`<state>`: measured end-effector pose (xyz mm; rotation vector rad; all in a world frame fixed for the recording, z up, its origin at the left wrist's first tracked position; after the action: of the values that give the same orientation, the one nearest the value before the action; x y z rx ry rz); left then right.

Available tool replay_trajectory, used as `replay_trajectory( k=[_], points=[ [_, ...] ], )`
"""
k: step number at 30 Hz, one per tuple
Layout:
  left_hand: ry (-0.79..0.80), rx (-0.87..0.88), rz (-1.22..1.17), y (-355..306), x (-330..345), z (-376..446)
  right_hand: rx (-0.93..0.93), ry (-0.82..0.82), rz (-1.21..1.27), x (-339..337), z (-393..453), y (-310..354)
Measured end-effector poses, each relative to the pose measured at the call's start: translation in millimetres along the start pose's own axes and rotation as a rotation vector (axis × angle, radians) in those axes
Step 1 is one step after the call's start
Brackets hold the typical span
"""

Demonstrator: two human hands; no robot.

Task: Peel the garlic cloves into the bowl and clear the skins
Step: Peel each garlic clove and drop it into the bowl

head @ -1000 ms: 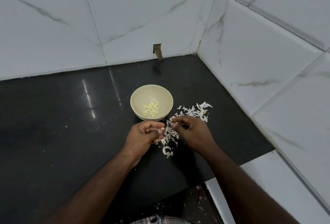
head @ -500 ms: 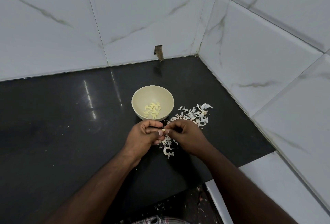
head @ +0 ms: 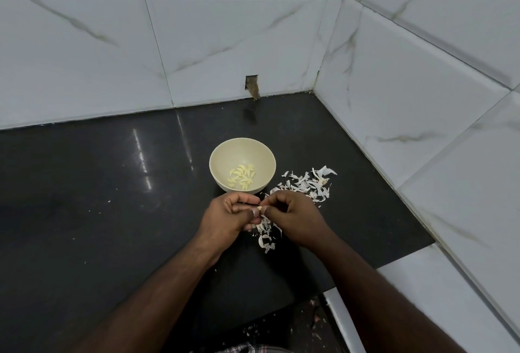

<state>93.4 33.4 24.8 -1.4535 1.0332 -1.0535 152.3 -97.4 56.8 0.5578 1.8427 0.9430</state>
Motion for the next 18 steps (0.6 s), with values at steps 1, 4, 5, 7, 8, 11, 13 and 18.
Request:
replay_trajectory(
  k=[1,4,5,7,8,11,13,18],
  points=[
    [-0.003,-0.002,-0.004,0.0,-0.5,-0.2,0.001,0.001,-0.003,-0.1,0.4,-0.2],
    [-0.005,-0.006,-0.016,-0.4,-0.9,-0.8,0.003,0.003,-0.017,-0.5,0.7,0.0],
    [-0.004,-0.009,-0.021,-0.4,-0.5,-0.9,0.003,0.005,-0.025,-0.4,0.7,-0.3],
    [-0.005,-0.016,-0.026,0.9,-0.9,-1.5,0.001,0.010,-0.040,0.7,0.5,-0.8],
    [-0.005,-0.021,-0.029,1.4,-0.8,-2.1,-0.003,0.012,-0.046,1.2,0.0,-0.2],
    [-0.006,-0.037,-0.045,3.1,-0.2,-2.5,-0.031,0.010,-0.089,1.6,-2.2,3.7],
    [-0.006,-0.049,-0.059,3.9,0.2,-2.7,-0.047,0.002,-0.123,1.5,-3.3,6.9],
    [0.006,-0.070,-0.067,5.5,3.0,-2.8,-0.069,-0.046,-0.185,0.1,-5.1,8.0]
  ],
)
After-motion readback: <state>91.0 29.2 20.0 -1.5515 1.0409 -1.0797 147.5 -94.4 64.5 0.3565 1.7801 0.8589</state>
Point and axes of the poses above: each hand's wrist, its own z-axis towards the middle knuckle, its own x-axis out of the palm, y = z × x, the point moved 10 cm from there along z, towards the middle knuckle, and after that the axes turned 12 degrees about x, right-handed, at the moved point
